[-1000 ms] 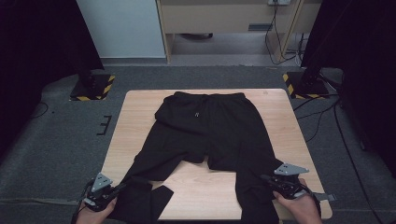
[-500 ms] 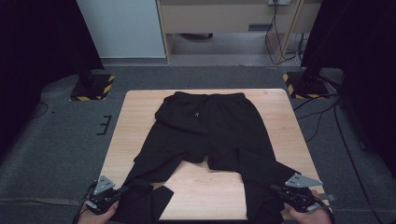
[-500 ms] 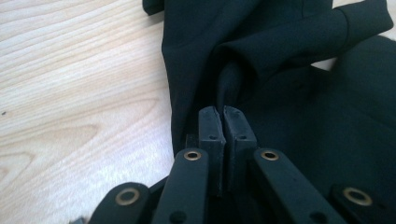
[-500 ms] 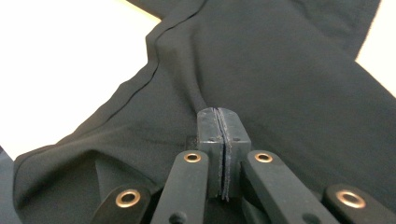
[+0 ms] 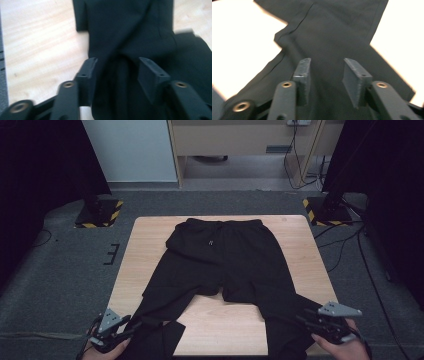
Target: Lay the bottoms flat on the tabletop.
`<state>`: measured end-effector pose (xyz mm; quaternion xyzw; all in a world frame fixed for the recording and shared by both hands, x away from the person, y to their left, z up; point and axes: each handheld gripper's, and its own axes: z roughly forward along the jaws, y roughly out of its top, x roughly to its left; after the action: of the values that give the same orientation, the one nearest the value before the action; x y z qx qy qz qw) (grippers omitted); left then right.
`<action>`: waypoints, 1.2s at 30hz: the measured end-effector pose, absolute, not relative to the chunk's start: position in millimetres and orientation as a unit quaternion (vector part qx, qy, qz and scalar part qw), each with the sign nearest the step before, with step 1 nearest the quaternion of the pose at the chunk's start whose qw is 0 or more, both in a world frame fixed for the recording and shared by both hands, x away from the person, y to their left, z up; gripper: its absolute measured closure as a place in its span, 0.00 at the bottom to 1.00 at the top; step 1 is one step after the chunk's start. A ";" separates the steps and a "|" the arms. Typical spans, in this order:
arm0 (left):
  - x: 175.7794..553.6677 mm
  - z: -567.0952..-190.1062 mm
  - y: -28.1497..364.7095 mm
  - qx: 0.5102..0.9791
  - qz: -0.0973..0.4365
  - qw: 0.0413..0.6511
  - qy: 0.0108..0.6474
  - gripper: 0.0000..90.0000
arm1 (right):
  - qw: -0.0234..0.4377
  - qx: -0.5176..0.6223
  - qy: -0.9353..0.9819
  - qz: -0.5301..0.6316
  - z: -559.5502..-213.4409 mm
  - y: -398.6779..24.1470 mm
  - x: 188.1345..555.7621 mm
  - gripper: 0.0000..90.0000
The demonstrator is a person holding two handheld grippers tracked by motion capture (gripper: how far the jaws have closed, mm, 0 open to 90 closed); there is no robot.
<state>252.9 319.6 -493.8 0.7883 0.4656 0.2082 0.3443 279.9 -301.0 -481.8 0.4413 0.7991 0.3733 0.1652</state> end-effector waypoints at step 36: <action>289.9 -497.6 289.9 0.784 0.244 0.351 0.450 0.49 | 0.191 0.532 0.776 0.282 -519.6 -282.9 482.4 1.00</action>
<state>289.9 289.9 -497.6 0.7841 0.4500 0.2445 0.3505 482.4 -282.9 -519.6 0.5316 0.7757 0.2818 0.1907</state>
